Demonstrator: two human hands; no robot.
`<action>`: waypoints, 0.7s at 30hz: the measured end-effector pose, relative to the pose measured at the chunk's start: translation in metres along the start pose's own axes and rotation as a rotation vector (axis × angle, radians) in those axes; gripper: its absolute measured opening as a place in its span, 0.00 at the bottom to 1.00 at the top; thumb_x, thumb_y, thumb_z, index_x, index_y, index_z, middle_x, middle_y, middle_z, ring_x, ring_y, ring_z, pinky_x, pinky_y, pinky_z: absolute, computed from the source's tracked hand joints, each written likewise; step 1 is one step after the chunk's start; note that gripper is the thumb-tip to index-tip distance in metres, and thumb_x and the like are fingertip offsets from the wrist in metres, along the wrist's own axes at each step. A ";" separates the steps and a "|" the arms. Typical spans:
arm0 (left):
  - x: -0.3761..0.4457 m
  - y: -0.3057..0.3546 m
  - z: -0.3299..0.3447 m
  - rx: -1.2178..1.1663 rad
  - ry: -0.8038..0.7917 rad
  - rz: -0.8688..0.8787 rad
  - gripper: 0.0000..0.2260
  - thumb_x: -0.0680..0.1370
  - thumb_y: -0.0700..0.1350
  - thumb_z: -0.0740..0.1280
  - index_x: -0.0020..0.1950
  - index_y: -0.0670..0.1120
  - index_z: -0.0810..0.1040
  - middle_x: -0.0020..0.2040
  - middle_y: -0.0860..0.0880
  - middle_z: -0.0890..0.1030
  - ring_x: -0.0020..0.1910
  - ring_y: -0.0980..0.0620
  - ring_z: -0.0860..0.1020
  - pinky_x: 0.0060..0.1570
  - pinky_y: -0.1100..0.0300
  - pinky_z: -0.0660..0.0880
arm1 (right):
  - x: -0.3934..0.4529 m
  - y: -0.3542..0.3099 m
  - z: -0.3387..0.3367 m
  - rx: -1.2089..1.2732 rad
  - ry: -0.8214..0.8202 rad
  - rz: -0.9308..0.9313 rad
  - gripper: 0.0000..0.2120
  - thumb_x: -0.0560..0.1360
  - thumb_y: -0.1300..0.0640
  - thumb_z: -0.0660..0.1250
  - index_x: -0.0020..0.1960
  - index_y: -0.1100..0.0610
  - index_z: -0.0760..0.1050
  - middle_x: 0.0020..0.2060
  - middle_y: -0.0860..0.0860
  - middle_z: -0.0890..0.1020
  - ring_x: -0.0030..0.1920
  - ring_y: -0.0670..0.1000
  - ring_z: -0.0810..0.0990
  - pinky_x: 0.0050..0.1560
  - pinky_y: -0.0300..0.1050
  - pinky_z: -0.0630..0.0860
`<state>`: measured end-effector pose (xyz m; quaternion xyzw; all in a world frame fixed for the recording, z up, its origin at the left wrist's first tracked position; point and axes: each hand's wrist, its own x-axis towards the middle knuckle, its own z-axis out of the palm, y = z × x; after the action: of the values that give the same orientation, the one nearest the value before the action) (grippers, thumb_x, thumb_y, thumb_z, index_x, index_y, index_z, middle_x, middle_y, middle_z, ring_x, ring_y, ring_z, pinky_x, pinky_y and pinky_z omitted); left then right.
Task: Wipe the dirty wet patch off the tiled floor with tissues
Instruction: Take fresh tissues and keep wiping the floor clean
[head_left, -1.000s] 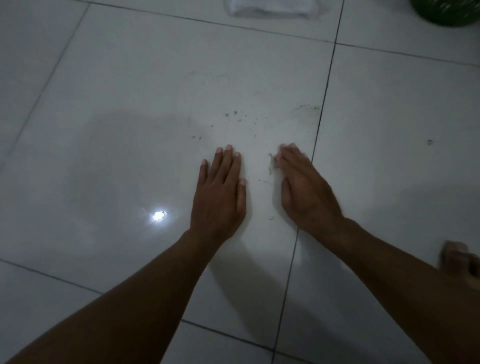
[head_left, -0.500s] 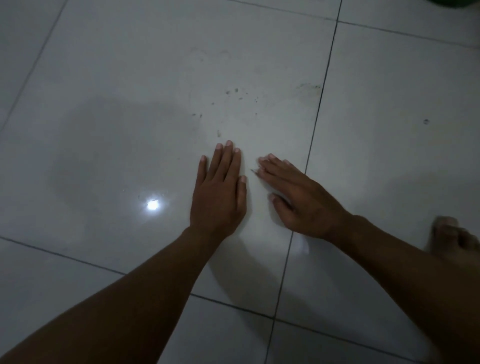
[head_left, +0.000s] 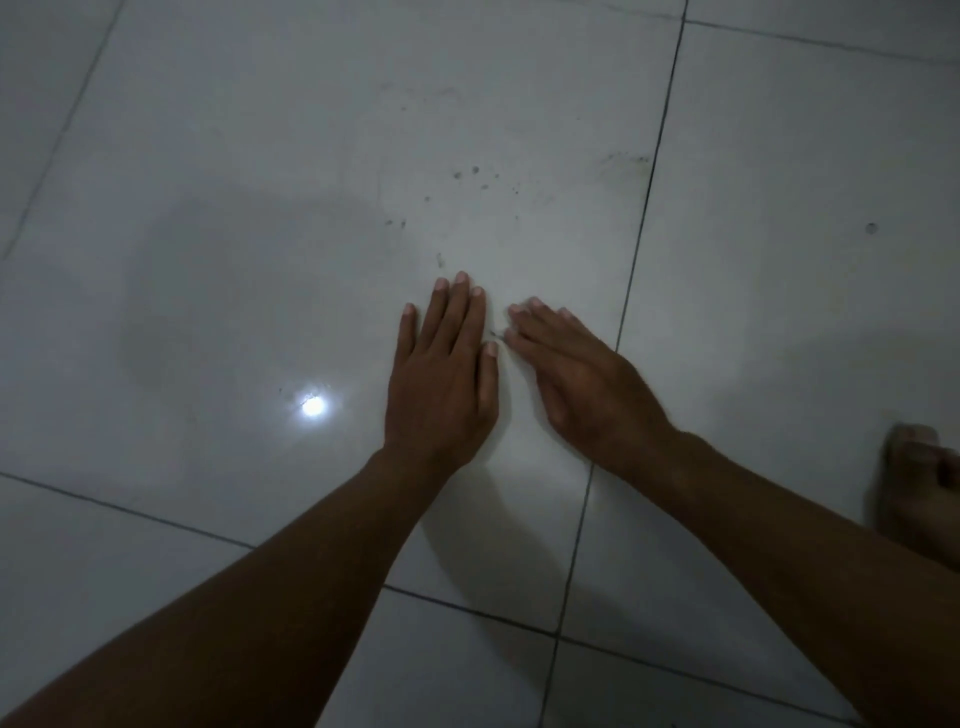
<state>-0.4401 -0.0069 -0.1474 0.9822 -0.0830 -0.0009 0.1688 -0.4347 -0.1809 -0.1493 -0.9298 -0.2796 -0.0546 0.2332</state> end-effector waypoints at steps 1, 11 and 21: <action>0.002 0.001 -0.001 -0.006 0.001 -0.006 0.26 0.83 0.50 0.47 0.79 0.42 0.57 0.80 0.45 0.57 0.80 0.50 0.50 0.78 0.48 0.48 | -0.006 0.007 -0.004 -0.015 0.015 -0.009 0.19 0.76 0.70 0.60 0.66 0.66 0.75 0.67 0.61 0.75 0.69 0.58 0.72 0.70 0.56 0.67; 0.021 -0.005 -0.003 -0.004 0.039 -0.079 0.25 0.83 0.49 0.48 0.79 0.41 0.57 0.80 0.43 0.56 0.79 0.48 0.50 0.78 0.46 0.48 | 0.068 0.007 0.006 0.127 0.073 0.350 0.18 0.77 0.70 0.60 0.67 0.65 0.74 0.68 0.60 0.73 0.71 0.57 0.70 0.73 0.46 0.60; 0.016 -0.007 -0.001 0.024 0.050 -0.096 0.25 0.83 0.48 0.50 0.79 0.41 0.57 0.80 0.44 0.55 0.80 0.49 0.49 0.78 0.49 0.45 | 0.008 0.006 0.008 -0.018 0.124 0.192 0.20 0.76 0.71 0.57 0.67 0.67 0.73 0.67 0.62 0.74 0.69 0.60 0.71 0.72 0.58 0.65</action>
<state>-0.4232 -0.0022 -0.1484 0.9867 -0.0314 0.0162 0.1589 -0.4248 -0.1778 -0.1569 -0.9492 -0.1737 -0.0917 0.2459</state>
